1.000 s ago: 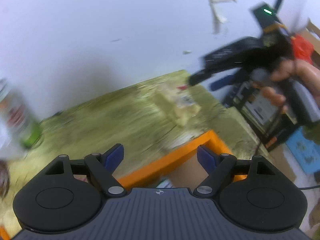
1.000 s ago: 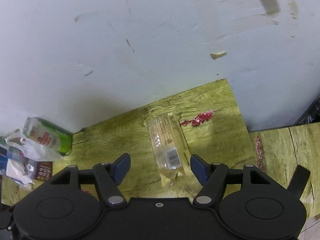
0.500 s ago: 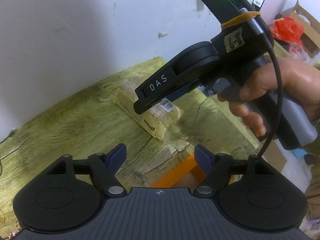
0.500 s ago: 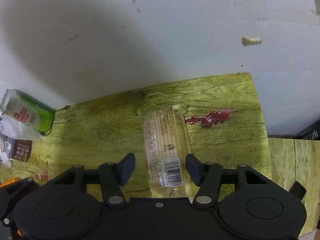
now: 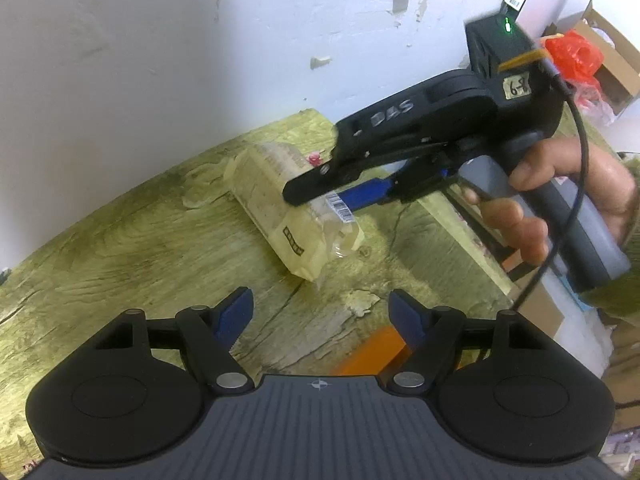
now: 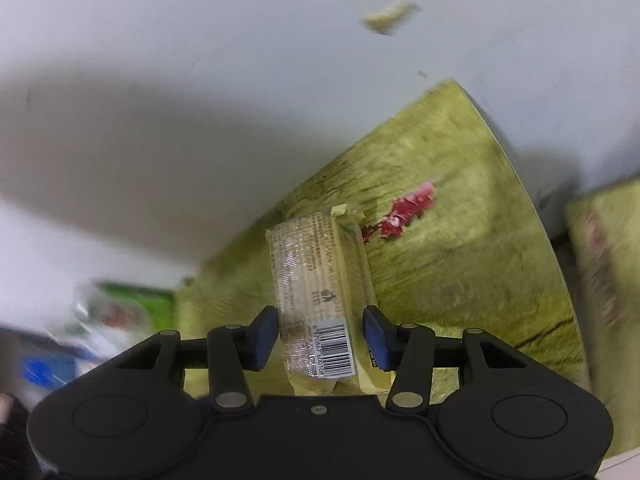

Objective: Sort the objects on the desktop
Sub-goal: 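Bring both grippers to the clear-wrapped YLSODA cracker pack on the table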

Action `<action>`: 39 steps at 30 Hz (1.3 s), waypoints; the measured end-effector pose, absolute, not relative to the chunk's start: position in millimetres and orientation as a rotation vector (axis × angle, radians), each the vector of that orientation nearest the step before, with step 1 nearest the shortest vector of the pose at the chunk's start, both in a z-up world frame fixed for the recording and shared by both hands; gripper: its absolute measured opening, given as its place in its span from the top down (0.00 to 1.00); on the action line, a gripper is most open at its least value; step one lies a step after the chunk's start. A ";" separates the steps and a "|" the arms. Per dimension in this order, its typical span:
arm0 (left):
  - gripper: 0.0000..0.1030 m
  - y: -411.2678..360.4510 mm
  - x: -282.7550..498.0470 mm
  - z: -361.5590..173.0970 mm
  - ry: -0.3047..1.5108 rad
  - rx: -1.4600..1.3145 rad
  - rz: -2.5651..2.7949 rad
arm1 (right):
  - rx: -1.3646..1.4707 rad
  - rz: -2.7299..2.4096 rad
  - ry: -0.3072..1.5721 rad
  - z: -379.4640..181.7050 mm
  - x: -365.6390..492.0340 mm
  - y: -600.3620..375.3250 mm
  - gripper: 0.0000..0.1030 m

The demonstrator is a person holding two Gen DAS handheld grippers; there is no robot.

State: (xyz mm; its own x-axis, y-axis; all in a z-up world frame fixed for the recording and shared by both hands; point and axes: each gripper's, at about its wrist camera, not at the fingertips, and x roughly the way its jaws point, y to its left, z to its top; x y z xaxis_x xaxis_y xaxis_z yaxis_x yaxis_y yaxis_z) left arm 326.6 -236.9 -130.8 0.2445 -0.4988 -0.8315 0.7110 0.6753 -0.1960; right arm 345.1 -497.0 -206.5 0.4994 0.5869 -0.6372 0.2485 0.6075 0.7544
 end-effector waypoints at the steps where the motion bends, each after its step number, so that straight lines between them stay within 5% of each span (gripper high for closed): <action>1: 0.27 -237.2 326.7 -131.2 1.032 0.240 -0.839 | 0.992 0.256 1.054 -212.7 342.7 -503.8 0.56; 12: 0.26 -250.7 328.6 -133.8 1.036 0.261 -0.866 | 1.176 0.213 0.979 -232.2 317.3 -529.8 0.52; 31: 0.25 -292.3 325.1 -145.5 1.008 0.322 -0.939 | 0.716 -0.055 0.963 -181.1 308.1 -533.2 0.52; 39: 0.24 -296.3 321.1 -150.6 1.013 0.333 -0.948 | 0.738 -0.054 0.941 -172.3 312.6 -534.6 0.50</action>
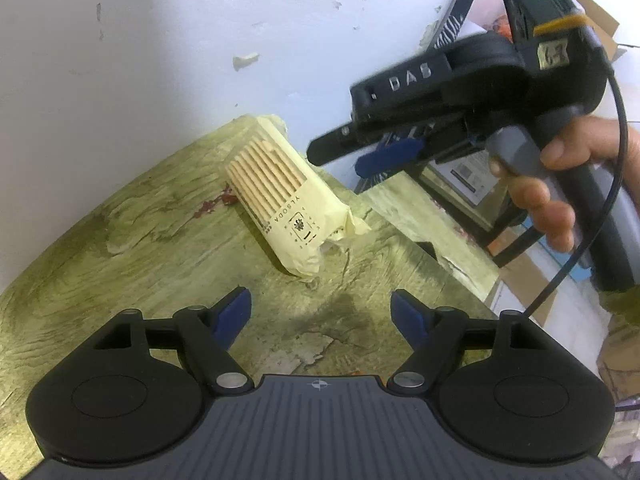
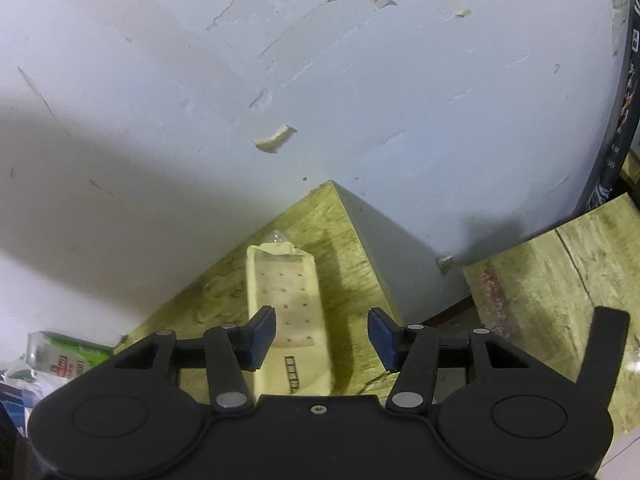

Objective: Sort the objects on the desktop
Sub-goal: 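Bring both grippers to the clear-wrapped YLSODA cracker pack on the table, then close the right gripper on the cracker pack while the left gripper closes on it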

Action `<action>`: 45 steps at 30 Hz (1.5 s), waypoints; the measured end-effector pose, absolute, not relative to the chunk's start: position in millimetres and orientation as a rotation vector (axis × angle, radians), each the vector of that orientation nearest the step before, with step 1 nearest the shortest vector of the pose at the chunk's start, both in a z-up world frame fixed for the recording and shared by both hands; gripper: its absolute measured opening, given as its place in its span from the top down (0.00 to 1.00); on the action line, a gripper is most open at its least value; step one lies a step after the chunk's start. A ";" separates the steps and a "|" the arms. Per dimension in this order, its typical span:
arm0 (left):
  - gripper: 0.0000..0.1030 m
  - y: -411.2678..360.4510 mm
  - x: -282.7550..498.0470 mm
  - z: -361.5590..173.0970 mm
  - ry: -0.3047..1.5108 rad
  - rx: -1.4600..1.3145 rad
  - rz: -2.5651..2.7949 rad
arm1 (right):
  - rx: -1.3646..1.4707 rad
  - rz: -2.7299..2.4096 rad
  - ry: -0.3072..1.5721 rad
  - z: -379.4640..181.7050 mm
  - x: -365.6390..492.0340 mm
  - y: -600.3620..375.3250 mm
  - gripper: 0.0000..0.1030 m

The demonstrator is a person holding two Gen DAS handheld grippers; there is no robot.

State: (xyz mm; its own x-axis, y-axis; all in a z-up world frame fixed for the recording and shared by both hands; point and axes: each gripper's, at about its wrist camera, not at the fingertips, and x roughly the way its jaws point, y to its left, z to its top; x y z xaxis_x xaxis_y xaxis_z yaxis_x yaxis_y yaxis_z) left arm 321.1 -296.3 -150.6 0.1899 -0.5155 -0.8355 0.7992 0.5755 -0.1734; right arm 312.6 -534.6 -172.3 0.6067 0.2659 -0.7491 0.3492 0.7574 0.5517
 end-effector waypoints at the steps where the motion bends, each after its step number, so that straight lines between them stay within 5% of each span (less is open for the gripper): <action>1: 0.24 -296.3 321.0 -150.9 1.014 0.334 -0.947 | 0.752 -0.049 0.939 -172.2 313.3 -534.6 0.50; 4: 0.24 -295.5 321.9 -151.6 1.017 0.334 -0.946 | 0.805 -0.035 0.938 -171.7 313.8 -535.6 0.41; 14: 0.24 -292.1 323.5 -153.1 1.020 0.333 -0.939 | 0.790 0.002 0.968 -171.8 330.9 -517.5 0.41; 18: 0.24 -291.3 322.9 -153.5 1.018 0.335 -0.939 | 0.751 -0.023 0.994 -176.4 336.2 -511.7 0.53; 31: 0.21 -280.7 326.2 -155.8 1.026 0.339 -0.904 | 1.133 0.200 1.026 -230.6 334.9 -516.9 0.53; 45: 0.21 -286.0 327.1 -161.9 1.049 0.327 -0.928 | 0.862 0.066 1.019 -188.8 332.0 -509.1 0.25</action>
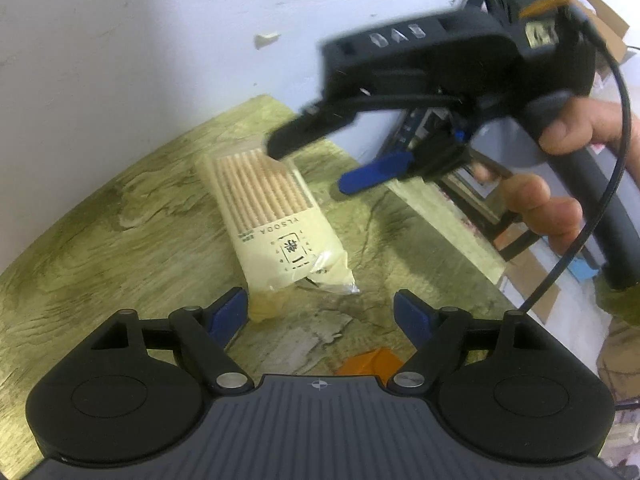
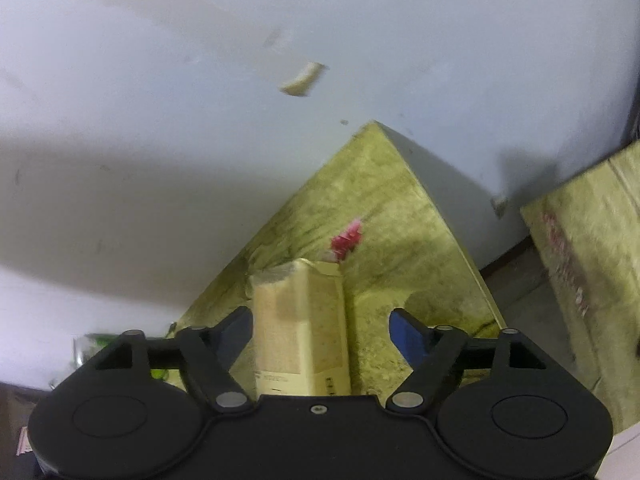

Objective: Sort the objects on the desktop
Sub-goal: 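Close the right gripper on the cracker pack while the left gripper closes on it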

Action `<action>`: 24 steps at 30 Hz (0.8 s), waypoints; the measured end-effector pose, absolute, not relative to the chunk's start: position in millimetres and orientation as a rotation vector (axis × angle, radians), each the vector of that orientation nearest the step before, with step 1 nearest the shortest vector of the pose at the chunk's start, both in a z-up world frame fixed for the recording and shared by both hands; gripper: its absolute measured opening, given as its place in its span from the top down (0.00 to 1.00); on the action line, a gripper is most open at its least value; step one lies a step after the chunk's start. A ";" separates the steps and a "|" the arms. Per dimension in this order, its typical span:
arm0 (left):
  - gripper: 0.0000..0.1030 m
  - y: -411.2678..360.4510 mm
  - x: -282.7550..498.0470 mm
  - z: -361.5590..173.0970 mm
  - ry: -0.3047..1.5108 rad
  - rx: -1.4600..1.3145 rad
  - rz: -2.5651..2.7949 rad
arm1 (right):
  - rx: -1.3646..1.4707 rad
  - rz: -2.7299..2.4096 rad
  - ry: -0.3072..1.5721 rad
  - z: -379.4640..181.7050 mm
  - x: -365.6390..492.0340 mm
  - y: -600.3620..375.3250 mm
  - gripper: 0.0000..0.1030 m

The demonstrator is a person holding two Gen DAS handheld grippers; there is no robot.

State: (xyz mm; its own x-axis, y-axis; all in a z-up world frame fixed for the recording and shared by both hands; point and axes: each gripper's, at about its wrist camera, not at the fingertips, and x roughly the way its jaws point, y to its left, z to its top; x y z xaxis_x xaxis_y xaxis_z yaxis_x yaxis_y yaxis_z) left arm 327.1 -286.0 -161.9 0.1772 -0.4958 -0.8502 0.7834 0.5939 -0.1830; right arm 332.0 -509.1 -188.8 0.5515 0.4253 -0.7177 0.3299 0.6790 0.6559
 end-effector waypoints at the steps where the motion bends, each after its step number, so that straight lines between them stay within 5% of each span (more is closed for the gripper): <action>1: 0.21 -287.8 326.6 -162.9 1.052 0.328 -0.931 | 0.816 0.066 1.027 -185.2 337.9 -503.7 0.25; 24: 0.30 -297.5 355.5 -167.6 1.099 0.208 -0.874 | 0.615 0.111 1.280 -177.2 385.5 -462.5 0.27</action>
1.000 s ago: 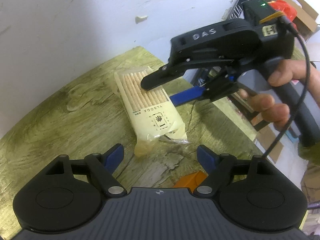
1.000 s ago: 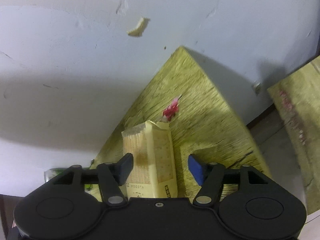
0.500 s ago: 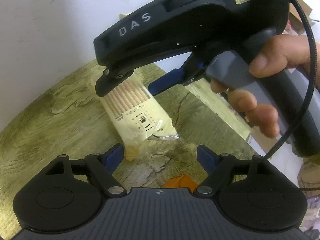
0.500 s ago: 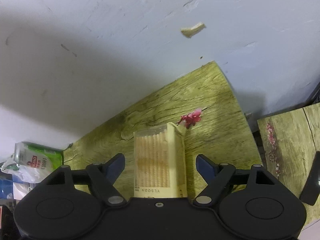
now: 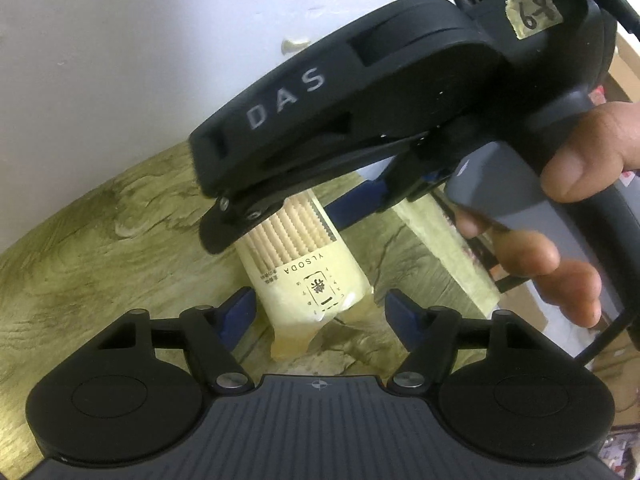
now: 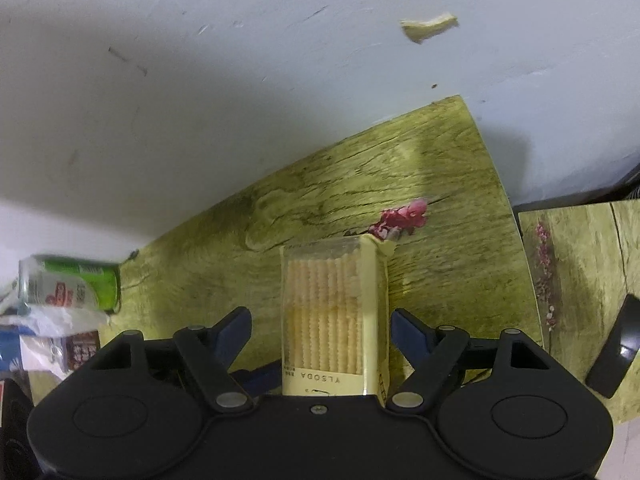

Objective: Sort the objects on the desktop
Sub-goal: 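Close the right gripper on the cracker pack while the left gripper closes on it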

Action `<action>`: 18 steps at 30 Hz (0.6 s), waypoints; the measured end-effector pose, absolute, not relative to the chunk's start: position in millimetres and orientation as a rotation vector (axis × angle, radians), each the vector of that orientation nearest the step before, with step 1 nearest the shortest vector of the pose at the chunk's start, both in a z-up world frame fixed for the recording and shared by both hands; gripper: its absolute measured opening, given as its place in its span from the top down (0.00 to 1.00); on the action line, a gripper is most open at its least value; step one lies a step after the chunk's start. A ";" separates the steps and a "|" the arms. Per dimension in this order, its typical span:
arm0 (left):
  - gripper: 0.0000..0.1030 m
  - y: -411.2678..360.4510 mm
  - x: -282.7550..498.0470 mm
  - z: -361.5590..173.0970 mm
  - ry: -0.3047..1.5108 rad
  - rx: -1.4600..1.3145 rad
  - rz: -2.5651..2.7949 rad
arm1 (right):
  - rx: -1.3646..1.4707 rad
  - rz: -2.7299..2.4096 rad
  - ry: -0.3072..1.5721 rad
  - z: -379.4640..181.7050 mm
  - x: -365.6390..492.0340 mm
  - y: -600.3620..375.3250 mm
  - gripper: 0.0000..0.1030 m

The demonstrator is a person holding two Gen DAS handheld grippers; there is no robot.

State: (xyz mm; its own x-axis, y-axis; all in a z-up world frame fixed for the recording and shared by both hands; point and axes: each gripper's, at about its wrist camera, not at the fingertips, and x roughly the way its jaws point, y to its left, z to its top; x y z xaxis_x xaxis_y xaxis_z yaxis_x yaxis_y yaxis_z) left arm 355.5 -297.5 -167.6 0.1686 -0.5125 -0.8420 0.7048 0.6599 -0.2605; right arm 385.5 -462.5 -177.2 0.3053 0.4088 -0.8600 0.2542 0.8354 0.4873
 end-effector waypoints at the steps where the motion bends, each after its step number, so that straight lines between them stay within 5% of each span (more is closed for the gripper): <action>1: 0.30 -298.3 356.1 -168.8 1.105 0.203 -0.870 | 0.611 0.112 1.284 -177.3 386.0 -461.5 0.27; 6: 0.31 -301.6 358.9 -174.9 1.124 0.187 -0.842 | 0.602 0.107 1.286 -180.3 385.3 -456.3 0.30; 12: 0.38 -302.1 359.0 -176.9 1.134 0.156 -0.839 | 0.582 0.082 1.269 -181.3 379.3 -457.7 0.46; 18: 0.41 -300.4 355.2 -174.5 1.128 0.151 -0.836 | 0.611 0.079 1.240 -180.4 372.1 -462.8 0.47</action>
